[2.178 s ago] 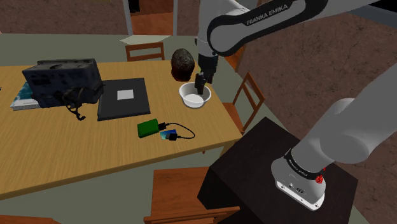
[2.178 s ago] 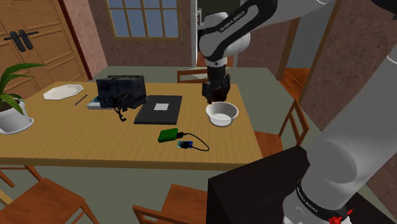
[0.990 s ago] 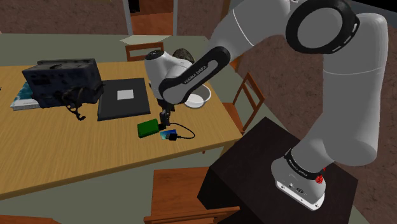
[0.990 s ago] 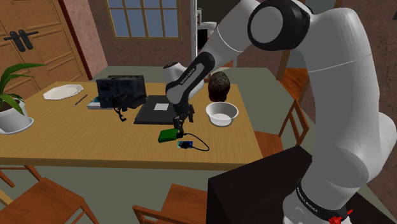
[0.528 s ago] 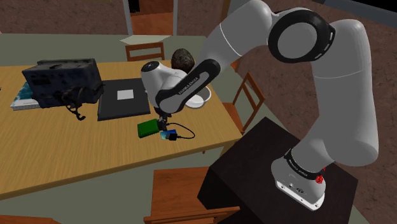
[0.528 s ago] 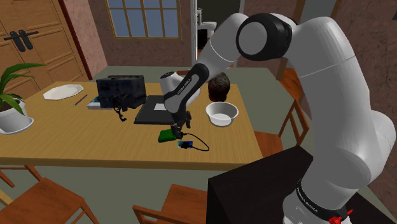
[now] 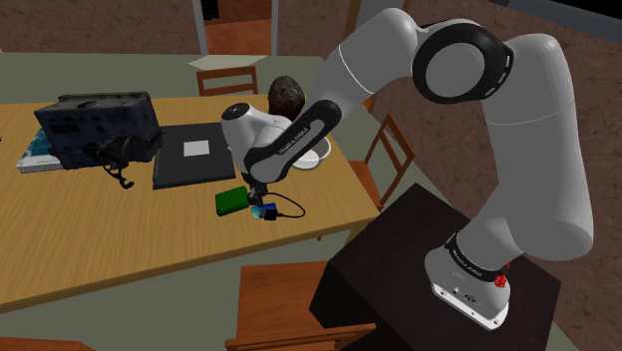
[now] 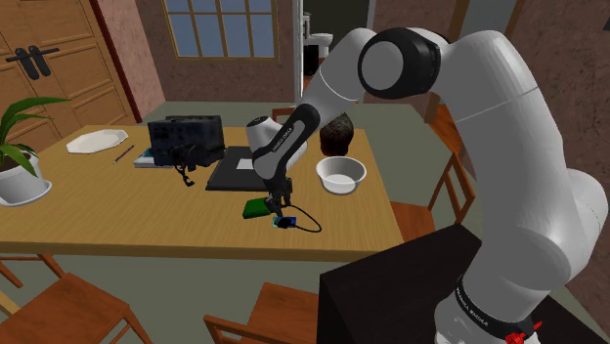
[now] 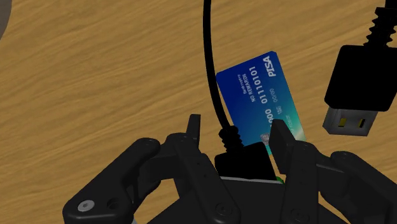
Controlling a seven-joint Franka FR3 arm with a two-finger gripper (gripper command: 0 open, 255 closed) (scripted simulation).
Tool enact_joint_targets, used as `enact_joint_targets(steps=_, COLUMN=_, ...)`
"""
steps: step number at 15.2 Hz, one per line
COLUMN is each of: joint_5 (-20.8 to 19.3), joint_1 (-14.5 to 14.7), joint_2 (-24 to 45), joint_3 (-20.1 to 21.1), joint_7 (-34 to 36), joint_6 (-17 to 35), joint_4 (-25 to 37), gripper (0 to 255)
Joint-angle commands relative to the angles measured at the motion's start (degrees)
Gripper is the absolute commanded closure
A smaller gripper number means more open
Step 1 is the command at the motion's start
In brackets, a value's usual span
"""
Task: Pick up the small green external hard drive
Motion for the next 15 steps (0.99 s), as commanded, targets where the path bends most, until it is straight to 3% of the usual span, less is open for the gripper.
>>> enact_joint_targets(steps=1, joint_5=0.01, joint_1=0.03, joint_2=0.05, joint_3=0.03, joint_7=0.02, joint_6=0.04, joint_4=0.04, gripper=255)
enact_joint_targets(steps=15, joint_5=1.43, joint_1=-0.81, joint_2=-5.39, joint_3=1.17, joint_7=-1.23, joint_6=-4.02, joint_4=-1.26, gripper=255)
